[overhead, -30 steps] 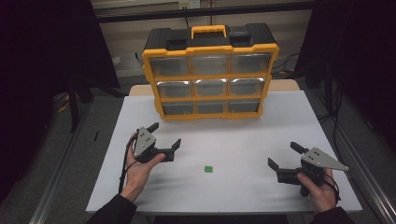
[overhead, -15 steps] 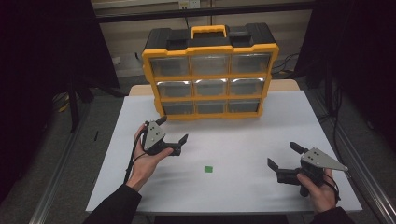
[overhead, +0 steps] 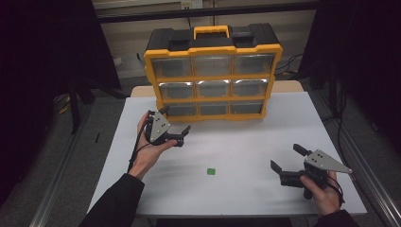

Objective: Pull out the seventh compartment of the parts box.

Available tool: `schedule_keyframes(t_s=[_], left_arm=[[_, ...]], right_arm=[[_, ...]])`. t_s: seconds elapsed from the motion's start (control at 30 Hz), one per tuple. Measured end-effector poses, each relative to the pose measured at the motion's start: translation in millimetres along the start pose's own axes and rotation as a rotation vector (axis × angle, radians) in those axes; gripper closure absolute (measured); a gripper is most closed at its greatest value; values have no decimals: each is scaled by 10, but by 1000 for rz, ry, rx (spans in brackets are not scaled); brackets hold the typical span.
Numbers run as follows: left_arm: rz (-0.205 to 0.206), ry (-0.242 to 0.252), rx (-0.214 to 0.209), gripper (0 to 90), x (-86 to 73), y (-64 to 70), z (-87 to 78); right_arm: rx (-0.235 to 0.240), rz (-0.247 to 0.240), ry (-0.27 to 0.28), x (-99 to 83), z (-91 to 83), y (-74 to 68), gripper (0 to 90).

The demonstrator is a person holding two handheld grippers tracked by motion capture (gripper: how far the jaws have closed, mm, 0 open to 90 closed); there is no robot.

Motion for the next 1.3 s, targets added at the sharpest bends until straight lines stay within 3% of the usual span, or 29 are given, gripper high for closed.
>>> schedule_keyframes(t_s=[0.07, 0.1, 0.37, 0.43, 0.47, 0.5, 0.57, 0.7, 0.97, 1.1, 1.2, 1.3], left_arm=[[19, 0, 1, 23, -4, -4, 16], [10, -2, 6, 21, -11, 5, 31], [129, -23, 26, 28, -110, -48, 163], [134, -27, 34, 35, -120, -54, 183], [155, -30, 38, 36, -123, -63, 206], [204, -27, 41, 36, -106, -95, 245], [200, -20, 51, 39, -95, -103, 270], [245, -12, 68, 40, -57, -136, 342], [319, -24, 92, 50, -129, -126, 448], [381, -34, 117, 51, -169, -98, 461], [376, -23, 122, 53, -163, -73, 480], [416, -33, 133, 52, -180, -62, 484]], right_arm=[[0, 0, 1, 0, -1, -1, 4], [0, 1, 1, 1, -1, -1, 3], [2, 0, 1, 0, 2, -2, 4], [3, 1, 1, -1, 3, -2, 4], [3, 1, 1, -1, 4, -3, 3], [3, 0, 2, -1, 4, -3, 4], [1, 1, 2, 0, 2, -2, 3], [2, 0, 2, -2, 1, 0, 4], [0, 3, 6, -1, 9, -1, 4], [2, 0, 5, -1, 8, -2, 3], [2, 0, 2, -4, 7, -1, 4], [-1, 0, 1, -3, 3, -7, 4]])
Point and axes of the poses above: each handheld gripper's, and its own axes: z roughly forward along the jaws, x roughly out of its top, y roughly to its right, the point moved 7 cm from there along z, roughly forward along the jaws, and after that the axes turned 12 degrees about x, right-handed, at the moved point
